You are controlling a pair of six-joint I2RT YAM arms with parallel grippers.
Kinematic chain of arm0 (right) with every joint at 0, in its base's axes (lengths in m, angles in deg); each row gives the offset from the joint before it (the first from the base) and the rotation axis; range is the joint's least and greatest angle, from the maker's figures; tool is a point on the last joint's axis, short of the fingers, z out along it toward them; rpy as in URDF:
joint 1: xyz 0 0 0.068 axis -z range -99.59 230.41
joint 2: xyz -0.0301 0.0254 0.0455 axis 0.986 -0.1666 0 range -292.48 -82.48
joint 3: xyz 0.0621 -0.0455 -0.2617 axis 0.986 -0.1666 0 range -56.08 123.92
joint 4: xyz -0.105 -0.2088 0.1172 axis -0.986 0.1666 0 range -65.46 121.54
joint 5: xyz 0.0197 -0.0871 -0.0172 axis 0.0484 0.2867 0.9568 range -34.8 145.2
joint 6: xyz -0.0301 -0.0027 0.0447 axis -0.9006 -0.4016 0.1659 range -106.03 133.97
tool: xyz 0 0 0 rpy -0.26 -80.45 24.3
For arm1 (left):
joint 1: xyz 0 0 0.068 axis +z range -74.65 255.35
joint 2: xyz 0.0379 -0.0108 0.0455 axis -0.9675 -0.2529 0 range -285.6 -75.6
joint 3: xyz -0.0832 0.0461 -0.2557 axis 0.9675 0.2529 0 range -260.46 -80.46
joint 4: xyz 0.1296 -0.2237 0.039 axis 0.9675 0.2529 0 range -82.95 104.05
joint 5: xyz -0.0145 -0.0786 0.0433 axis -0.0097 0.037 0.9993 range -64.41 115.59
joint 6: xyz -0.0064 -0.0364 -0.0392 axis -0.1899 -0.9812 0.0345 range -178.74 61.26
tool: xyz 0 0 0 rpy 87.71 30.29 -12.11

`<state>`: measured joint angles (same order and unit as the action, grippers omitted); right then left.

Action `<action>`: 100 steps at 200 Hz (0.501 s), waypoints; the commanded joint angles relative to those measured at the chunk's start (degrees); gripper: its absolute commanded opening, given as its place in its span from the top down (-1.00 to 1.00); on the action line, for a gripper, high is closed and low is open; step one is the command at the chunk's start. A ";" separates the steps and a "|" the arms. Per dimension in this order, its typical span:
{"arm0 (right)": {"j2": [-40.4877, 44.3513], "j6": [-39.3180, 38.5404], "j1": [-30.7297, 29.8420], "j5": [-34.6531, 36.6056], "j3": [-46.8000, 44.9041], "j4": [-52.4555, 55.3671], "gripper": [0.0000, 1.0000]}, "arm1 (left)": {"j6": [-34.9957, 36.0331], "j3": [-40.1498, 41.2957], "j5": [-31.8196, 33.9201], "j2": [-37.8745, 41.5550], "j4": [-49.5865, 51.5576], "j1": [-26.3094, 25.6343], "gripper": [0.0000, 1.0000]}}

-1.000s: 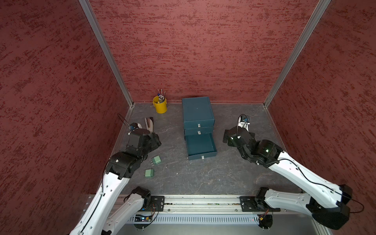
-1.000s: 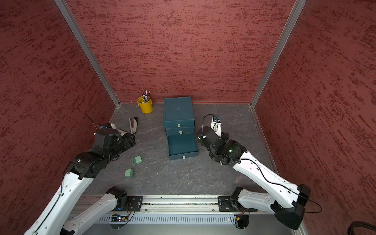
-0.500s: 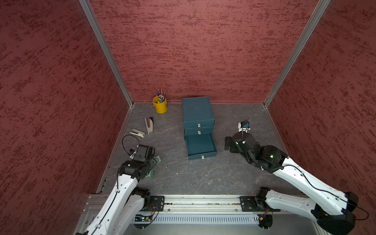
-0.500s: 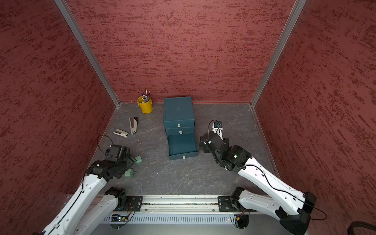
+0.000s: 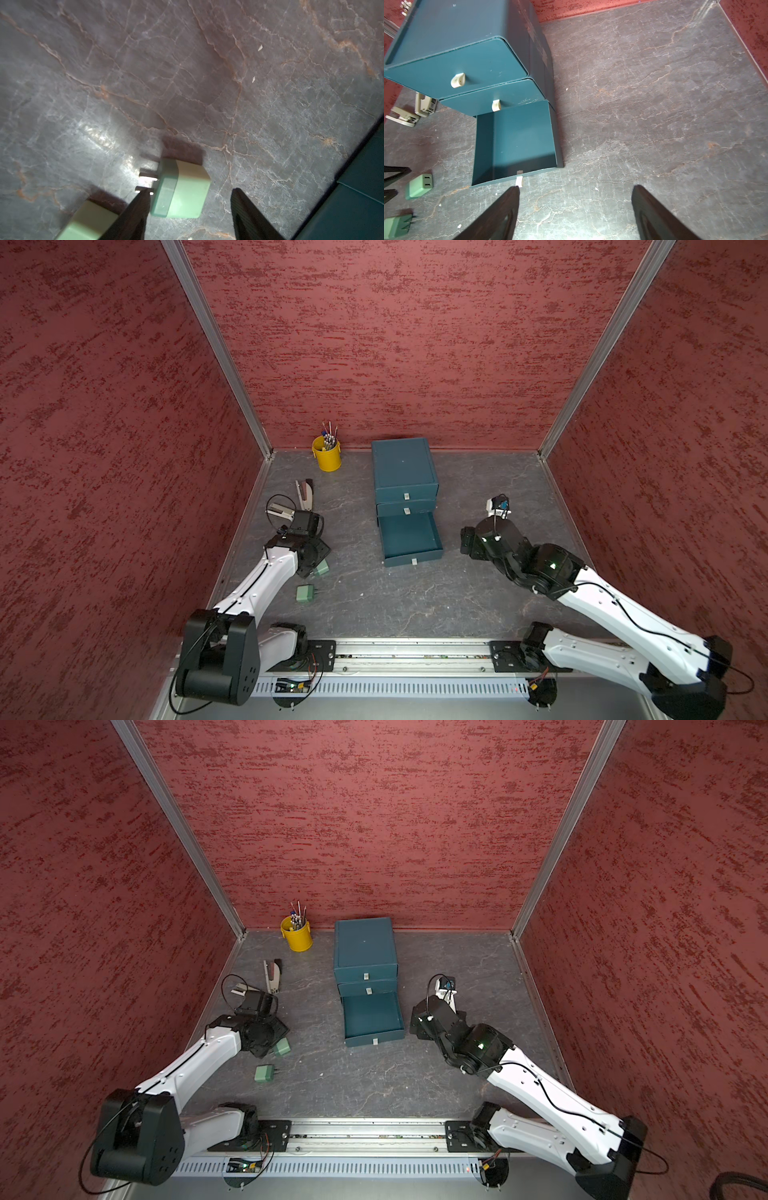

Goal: Place the plugs into the drawer by color
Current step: Pick up the plug from the center of the board.

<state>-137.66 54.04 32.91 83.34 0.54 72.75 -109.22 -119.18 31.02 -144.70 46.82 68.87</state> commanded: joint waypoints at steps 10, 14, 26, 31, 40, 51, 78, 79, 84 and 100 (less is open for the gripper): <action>2.17 1.15 0.31 -0.54 -1.38 -1.45 -0.73 | 2.68 -1.97 0.91 -2.50 -0.83 -0.19 -0.18; 2.31 1.21 0.31 -0.50 -1.42 -1.37 -0.73 | 2.80 -2.31 0.55 -3.09 -0.75 -0.34 -0.16; 2.36 1.41 0.32 -0.63 -1.49 -1.12 -0.73 | 2.69 -2.97 0.26 -4.39 -0.57 -1.25 -0.13; 2.36 1.47 0.31 -0.63 -1.45 -1.01 -0.73 | 2.60 -3.11 0.51 -4.75 -0.50 -1.78 -0.13; 2.36 1.55 0.35 -0.84 -1.43 -0.93 -0.72 | 2.14 -3.12 1.03 -4.99 -0.39 -2.77 -0.14; 2.42 1.57 0.31 -1.11 -1.42 -1.09 -0.68 | 1.61 -2.78 1.50 -5.16 -0.47 -3.82 -0.14; 2.52 1.54 0.36 -1.03 -1.16 -1.12 -0.68 | 0.31 -1.70 1.77 -5.41 -0.53 -5.63 -0.14; 2.53 1.52 0.38 -1.00 -1.11 -1.11 -0.68 | 0.30 -1.66 1.81 -5.42 -0.55 -5.73 -0.14; 2.53 1.50 0.31 -0.98 -1.06 -1.10 -0.68 | 0.26 -1.47 2.00 -5.56 -0.57 -6.05 -0.15; 2.27 1.37 0.31 -0.98 -0.67 -1.11 -0.67 | 0.10 -0.80 2.77 -6.20 -0.41 -6.55 -0.19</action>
<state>-135.82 55.11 32.91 82.75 -0.66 72.48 -108.28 -121.02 32.33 -149.75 46.38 63.19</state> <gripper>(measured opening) 0.839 0.584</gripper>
